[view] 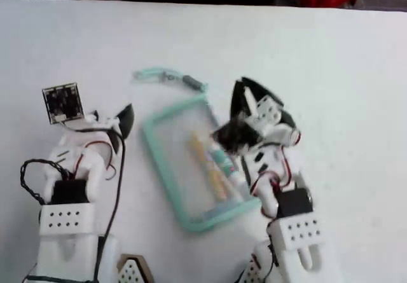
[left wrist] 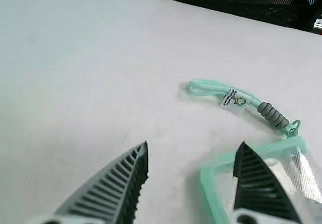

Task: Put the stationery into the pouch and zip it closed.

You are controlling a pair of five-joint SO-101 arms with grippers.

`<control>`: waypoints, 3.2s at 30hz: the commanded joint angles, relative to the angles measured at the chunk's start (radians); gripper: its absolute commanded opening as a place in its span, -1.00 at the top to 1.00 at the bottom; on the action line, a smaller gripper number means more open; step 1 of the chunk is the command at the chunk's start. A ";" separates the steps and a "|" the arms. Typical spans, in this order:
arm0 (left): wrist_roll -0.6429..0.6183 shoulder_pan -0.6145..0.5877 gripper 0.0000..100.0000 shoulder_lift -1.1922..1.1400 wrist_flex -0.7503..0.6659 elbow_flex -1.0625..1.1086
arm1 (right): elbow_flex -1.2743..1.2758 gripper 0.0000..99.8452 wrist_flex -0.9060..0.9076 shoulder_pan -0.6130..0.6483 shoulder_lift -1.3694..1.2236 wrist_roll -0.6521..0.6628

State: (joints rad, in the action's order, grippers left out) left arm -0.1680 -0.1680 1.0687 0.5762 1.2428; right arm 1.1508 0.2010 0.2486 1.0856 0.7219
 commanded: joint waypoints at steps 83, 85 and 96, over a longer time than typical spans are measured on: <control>0.502 -0.180 0.49 -0.659 0.201 -0.580 | -0.373 0.96 0.295 -0.211 -0.819 -0.367; 0.479 -0.217 0.66 -0.835 0.262 -0.740 | -0.347 0.96 0.285 -0.237 -0.823 -0.405; 0.473 -0.203 0.95 -1.612 0.594 -1.501 | -0.288 0.96 0.173 -0.249 -0.874 -0.404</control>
State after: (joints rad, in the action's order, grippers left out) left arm 0.3168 -0.3798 -0.3506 1.0825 0.0215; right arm 0.8700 0.3943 0.0046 0.2064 0.3276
